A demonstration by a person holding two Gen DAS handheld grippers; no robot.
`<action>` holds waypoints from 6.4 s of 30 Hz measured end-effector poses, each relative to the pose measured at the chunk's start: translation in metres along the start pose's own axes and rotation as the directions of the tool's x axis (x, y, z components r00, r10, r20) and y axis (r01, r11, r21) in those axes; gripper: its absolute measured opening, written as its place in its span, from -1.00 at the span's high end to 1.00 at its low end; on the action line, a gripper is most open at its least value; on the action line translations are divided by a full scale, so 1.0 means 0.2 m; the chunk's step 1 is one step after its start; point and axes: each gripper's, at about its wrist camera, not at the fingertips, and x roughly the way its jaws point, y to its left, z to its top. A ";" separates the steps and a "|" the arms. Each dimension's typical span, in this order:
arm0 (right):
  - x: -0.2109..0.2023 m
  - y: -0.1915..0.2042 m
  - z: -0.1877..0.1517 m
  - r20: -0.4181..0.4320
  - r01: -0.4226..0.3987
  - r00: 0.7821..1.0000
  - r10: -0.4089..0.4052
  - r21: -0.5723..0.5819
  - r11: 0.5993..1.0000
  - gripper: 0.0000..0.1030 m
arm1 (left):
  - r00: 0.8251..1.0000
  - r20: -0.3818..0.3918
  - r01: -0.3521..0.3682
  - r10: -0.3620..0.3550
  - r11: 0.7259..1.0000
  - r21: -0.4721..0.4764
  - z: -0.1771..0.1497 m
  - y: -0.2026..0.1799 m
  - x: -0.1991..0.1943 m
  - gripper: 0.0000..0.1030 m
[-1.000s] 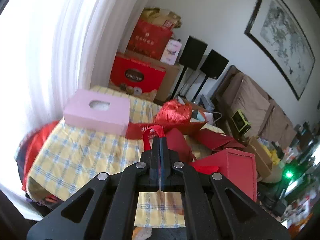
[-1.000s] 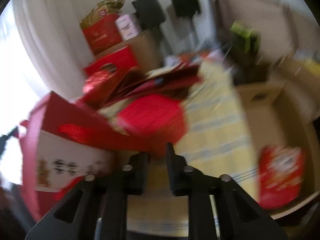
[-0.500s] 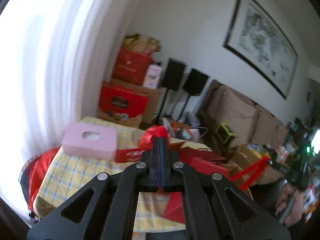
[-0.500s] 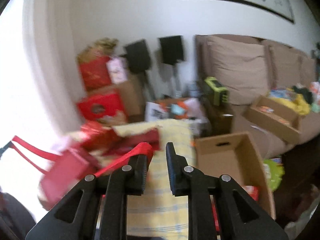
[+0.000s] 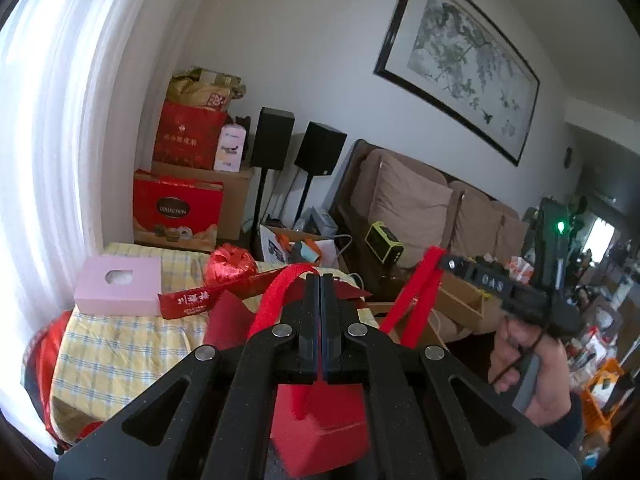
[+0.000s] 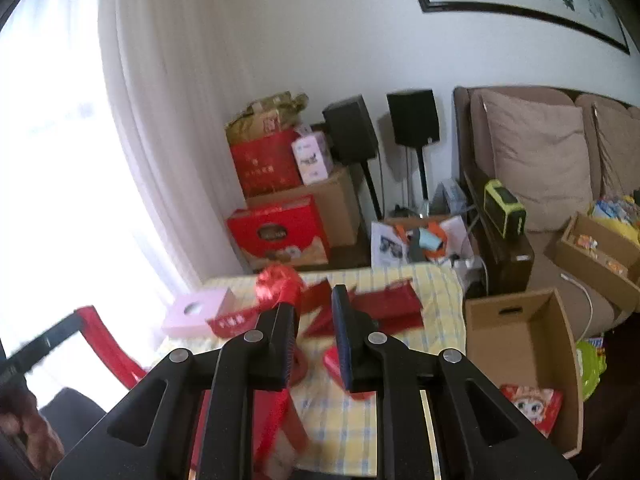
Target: Organize objects
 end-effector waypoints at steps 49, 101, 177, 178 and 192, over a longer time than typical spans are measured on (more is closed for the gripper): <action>0.36 -0.37 -0.65 -0.362 -0.271 0.835 0.414 0.385 0.882 -0.29 | 0.849 -0.434 0.183 -0.301 0.939 -0.292 -0.63 0.07 0.70 -0.41; -0.31 -0.03 -0.27 -0.043 -0.359 0.929 0.366 0.122 0.925 -0.05 | 0.984 -0.118 0.140 -0.134 0.989 0.050 -0.22 -0.36 0.03 -0.12; -1.09 -0.65 -0.26 0.152 -0.141 0.982 0.111 0.205 0.969 0.01 | 0.931 -0.232 0.344 -0.283 0.891 0.295 -0.22 -1.32 0.25 -0.09; -1.09 -0.67 -0.27 0.148 -0.138 0.983 0.108 0.210 0.968 0.01 | 0.927 -0.241 0.351 -0.287 0.891 0.288 -0.23 -1.32 0.27 -0.10; -0.98 -0.85 -0.40 0.106 -0.111 0.991 0.086 0.267 0.957 0.02 | 0.910 -0.307 0.369 -0.279 0.882 0.292 -0.36 -1.36 0.46 -0.09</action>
